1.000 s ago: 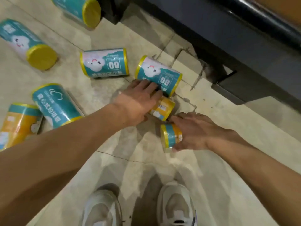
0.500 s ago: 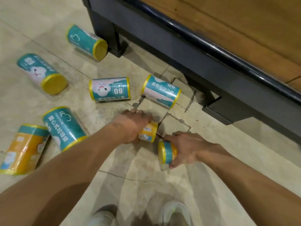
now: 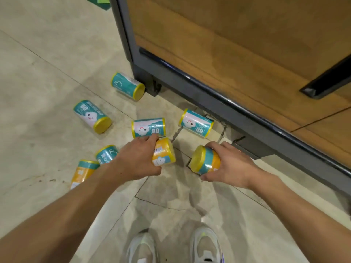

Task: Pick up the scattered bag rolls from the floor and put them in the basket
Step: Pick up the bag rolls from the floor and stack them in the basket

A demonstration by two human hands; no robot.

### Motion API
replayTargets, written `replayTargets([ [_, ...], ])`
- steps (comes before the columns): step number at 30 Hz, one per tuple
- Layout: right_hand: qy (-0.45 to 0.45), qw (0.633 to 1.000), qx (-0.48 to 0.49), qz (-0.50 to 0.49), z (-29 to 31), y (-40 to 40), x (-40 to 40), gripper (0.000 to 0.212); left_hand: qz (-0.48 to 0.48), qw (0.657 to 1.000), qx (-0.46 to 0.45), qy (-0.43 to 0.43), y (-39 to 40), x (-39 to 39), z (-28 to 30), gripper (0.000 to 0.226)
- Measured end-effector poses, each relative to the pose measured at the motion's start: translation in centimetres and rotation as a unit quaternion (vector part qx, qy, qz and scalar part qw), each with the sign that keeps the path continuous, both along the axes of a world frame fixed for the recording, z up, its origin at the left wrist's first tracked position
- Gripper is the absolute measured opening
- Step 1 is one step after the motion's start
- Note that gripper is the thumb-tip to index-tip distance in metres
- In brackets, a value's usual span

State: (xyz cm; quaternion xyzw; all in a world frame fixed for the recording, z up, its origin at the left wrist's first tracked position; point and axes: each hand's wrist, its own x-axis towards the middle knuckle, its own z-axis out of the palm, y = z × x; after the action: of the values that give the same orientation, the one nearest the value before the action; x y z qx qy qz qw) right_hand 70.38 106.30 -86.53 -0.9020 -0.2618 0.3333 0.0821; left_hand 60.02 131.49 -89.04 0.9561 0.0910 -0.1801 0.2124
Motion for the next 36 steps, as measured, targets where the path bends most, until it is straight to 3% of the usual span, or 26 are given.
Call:
replayTargets([
  [7,0.052,0.99,0.079,-0.108,18.4,-2.2,-2.5,0.072,0.176,0.967,-0.185,0.0,-1.7,-4.0,18.6,0.054],
  [11,0.146,0.928,0.224,-0.26,32.4,-2.2,-3.6,0.05,0.305,0.912,-0.275,-0.005,-2.7,-4.2,32.3,0.06],
  [14,0.165,0.886,0.299,-0.313,43.1,-1.3,-4.2,0.045,0.324,0.88,-0.345,-0.037,-2.6,-3.8,42.2,0.06],
  [18,0.153,0.834,0.363,-0.385,55.7,-1.5,-5.4,0.036,0.309,0.844,-0.434,-0.067,-3.0,-3.1,55.7,0.043],
  [21,0.174,0.773,0.427,-0.435,63.4,-3.0,-7.1,0.057,0.276,0.818,-0.499,-0.082,-4.2,-3.3,65.1,0.059],
  [24,0.169,0.722,0.486,-0.463,69.3,-5.5,-9.3,0.055,0.223,0.807,-0.542,-0.072,-6.7,-3.6,72.0,0.06],
  [31,0.082,0.648,0.53,-0.541,78.1,-15.6,-13.6,0.057,0.053,0.83,-0.556,-0.015,-18.8,-0.4,81.8,0.05],
  [36,-0.01,0.57,0.555,-0.606,83.5,-25.6,-17.4,0.053,-0.055,0.831,-0.553,0.011,-30.6,0.6,86.5,0.026],
])
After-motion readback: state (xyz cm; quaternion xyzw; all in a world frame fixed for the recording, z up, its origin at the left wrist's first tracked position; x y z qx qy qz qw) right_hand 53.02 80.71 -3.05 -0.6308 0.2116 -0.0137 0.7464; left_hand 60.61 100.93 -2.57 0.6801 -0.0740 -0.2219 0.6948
